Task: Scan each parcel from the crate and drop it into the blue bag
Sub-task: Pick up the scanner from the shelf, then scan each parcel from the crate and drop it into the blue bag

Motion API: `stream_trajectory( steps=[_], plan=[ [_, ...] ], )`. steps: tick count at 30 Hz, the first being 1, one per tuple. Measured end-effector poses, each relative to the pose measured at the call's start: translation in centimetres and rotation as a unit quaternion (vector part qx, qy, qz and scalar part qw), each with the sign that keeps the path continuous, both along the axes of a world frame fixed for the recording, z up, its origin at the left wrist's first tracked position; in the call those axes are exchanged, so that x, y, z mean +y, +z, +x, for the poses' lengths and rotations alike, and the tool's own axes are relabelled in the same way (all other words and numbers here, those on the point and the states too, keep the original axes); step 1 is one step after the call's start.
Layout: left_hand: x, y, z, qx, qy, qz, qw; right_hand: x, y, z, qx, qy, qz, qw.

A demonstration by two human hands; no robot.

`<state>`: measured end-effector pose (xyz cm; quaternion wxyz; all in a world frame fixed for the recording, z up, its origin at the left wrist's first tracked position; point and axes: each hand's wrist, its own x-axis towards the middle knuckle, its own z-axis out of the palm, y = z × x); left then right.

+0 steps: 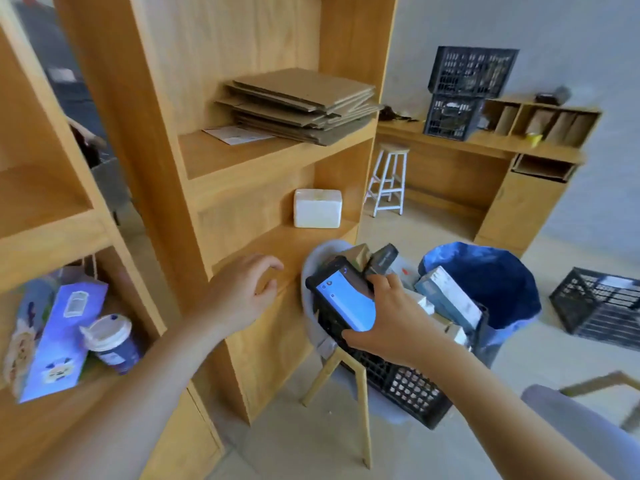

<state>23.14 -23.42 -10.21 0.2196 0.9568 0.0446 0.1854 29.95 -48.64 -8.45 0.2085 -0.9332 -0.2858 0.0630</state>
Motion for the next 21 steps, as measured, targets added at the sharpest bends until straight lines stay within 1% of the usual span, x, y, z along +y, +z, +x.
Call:
stream_trajectory(
  steps=[5, 10, 14, 17, 19, 21],
  plan=[
    [-8.9, -5.1, 6.1, 0.054, -0.064, -0.038, 0.996, -11.6, -3.9, 2.6, 0.044, -0.098, -0.018, 0.994],
    [-15.7, -10.3, 12.1, 0.126, -0.119, -0.053, 0.983, -20.3, -7.8, 5.1, 0.100, -0.190, -0.017, 0.977],
    [-19.9, -14.6, 16.7, 0.192, -0.143, -0.057, 0.969, -25.2, -10.6, 7.6, 0.124, -0.253, -0.006, 0.960],
    [-22.2, -16.9, 20.6, 0.232, -0.157, -0.073, 0.957, -27.6, -12.4, 9.9, 0.128, -0.279, -0.014, 0.951],
    [-23.6, -18.5, 24.2, 0.246, -0.162, -0.096, 0.951, -28.8, -13.5, 12.3, 0.136, -0.295, -0.018, 0.946],
    [-25.1, -19.7, 27.9, 0.273, -0.152, -0.138, 0.940, -29.7, -14.3, 15.0, 0.151, -0.309, -0.019, 0.939]
  ],
)
